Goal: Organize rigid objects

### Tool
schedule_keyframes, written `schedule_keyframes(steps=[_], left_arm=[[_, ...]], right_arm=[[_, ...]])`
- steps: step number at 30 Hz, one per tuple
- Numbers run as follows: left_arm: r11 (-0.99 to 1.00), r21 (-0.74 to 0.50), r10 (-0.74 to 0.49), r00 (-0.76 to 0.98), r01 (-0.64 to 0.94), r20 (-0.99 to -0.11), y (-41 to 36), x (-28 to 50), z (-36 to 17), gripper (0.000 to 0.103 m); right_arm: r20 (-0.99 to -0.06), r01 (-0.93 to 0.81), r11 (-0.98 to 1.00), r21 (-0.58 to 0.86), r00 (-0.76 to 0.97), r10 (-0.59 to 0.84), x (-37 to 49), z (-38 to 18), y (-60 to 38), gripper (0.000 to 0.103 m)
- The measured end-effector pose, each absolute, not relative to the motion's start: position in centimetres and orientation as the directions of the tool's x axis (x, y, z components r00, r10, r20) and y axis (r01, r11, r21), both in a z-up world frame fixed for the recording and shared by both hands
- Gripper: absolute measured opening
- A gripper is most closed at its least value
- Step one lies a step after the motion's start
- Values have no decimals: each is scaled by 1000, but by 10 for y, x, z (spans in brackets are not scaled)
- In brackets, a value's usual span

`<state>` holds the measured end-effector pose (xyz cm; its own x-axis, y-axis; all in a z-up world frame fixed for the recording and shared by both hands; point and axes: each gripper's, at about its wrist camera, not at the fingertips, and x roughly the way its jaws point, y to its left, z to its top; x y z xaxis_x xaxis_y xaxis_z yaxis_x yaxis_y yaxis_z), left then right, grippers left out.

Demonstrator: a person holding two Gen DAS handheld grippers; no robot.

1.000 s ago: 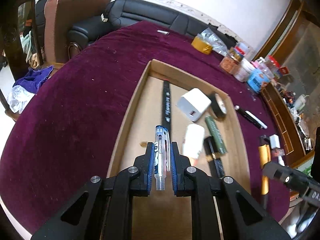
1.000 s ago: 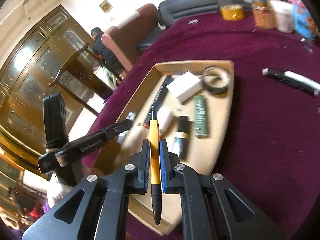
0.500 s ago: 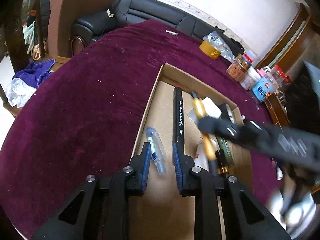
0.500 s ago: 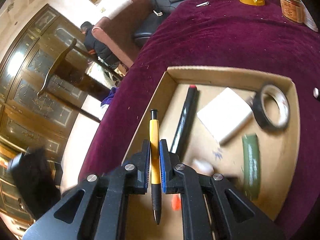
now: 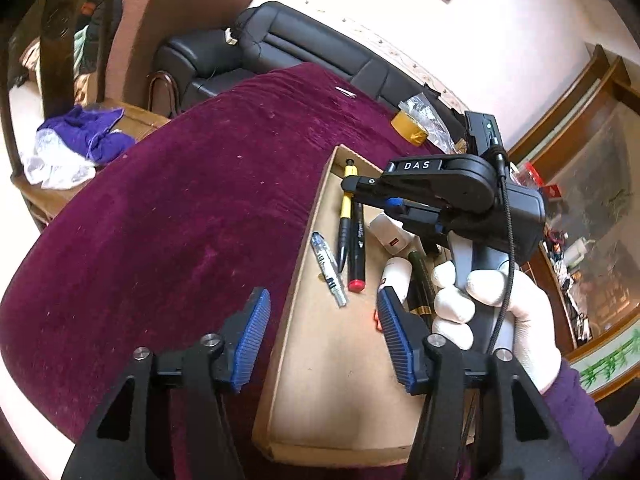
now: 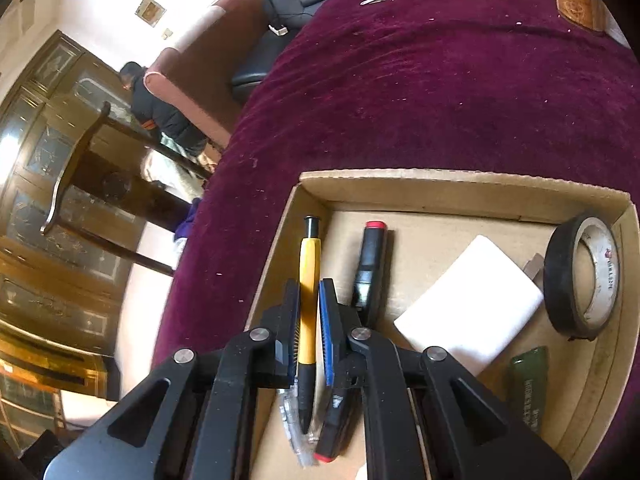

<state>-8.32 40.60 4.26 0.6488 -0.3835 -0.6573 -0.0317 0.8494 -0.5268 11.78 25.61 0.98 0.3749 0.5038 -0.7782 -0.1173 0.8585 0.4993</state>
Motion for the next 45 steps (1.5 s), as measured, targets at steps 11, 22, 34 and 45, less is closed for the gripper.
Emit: schedule_keyframes(steps=[11, 22, 34, 45], left_arm=[[813, -579, -418, 629, -63, -655, 403, -87, 38, 65], [801, -598, -460, 649, 11, -605, 379, -104, 56, 65], [819, -540, -549, 533, 192, -644, 272, -101, 72, 65], [846, -468, -531, 486, 257, -694, 218, -120, 81, 65]], right_arm=[[-737, -210, 878, 431, 479, 477, 82, 53, 224, 38], [-765, -74, 948, 309, 573, 294, 11, 56, 76, 38], [-731, 303, 902, 309, 682, 22, -45, 65, -138, 38], [-810, 249, 918, 310, 574, 118, 33, 28, -141, 38]])
